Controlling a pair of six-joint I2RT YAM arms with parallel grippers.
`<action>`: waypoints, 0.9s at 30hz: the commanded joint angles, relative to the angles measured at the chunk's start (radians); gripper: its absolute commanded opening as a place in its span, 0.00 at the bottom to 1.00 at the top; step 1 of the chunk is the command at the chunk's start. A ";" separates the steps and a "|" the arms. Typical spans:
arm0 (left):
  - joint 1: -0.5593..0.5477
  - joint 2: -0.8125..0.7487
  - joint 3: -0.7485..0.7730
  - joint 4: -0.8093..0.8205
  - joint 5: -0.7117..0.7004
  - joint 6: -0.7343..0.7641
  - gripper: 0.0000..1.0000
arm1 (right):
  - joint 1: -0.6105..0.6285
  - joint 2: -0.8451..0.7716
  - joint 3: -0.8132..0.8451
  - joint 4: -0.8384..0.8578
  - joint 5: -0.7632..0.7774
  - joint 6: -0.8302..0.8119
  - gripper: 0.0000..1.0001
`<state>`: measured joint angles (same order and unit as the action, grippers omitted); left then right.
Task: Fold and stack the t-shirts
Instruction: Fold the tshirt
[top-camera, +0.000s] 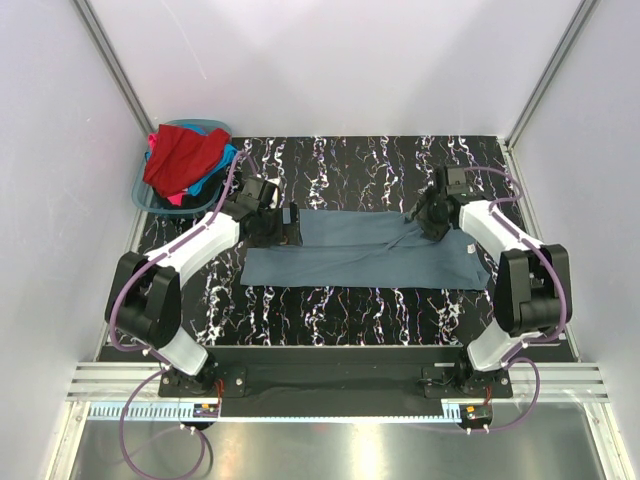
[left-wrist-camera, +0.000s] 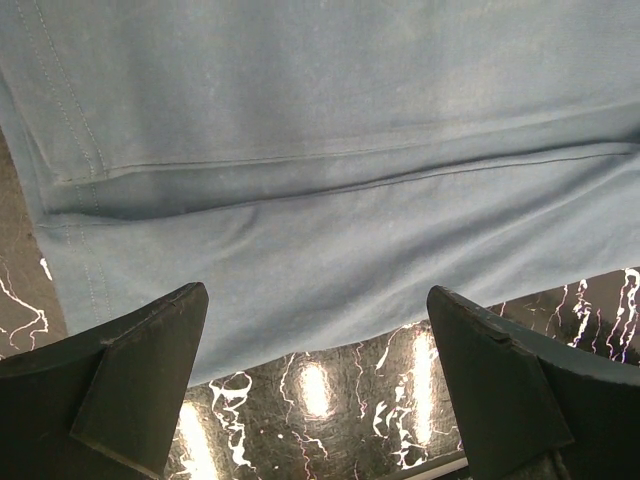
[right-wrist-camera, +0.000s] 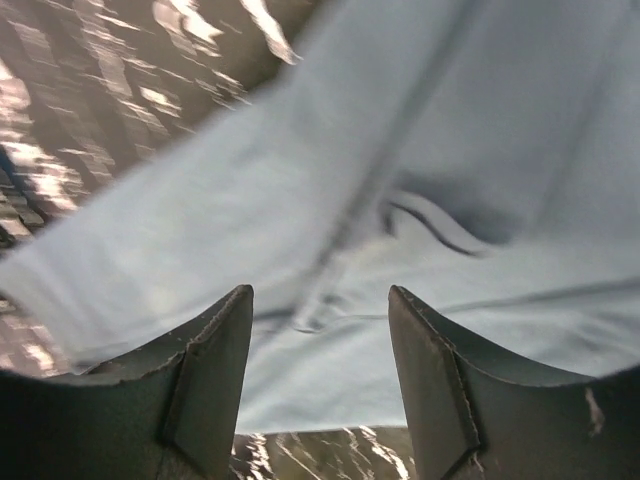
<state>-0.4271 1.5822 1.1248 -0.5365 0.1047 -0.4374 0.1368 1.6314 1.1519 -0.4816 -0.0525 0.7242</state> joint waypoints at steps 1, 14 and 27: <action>-0.004 -0.030 0.004 0.036 0.024 0.009 0.99 | 0.017 0.024 -0.014 -0.060 0.048 0.021 0.63; -0.004 -0.044 -0.003 0.035 -0.002 0.003 0.99 | 0.024 0.137 0.072 -0.064 0.098 -0.016 0.40; -0.004 -0.025 0.016 0.035 -0.007 0.002 0.99 | 0.052 0.231 0.175 -0.063 0.102 -0.045 0.00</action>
<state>-0.4271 1.5787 1.1229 -0.5285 0.1017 -0.4377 0.1768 1.8587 1.2606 -0.5495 0.0189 0.6998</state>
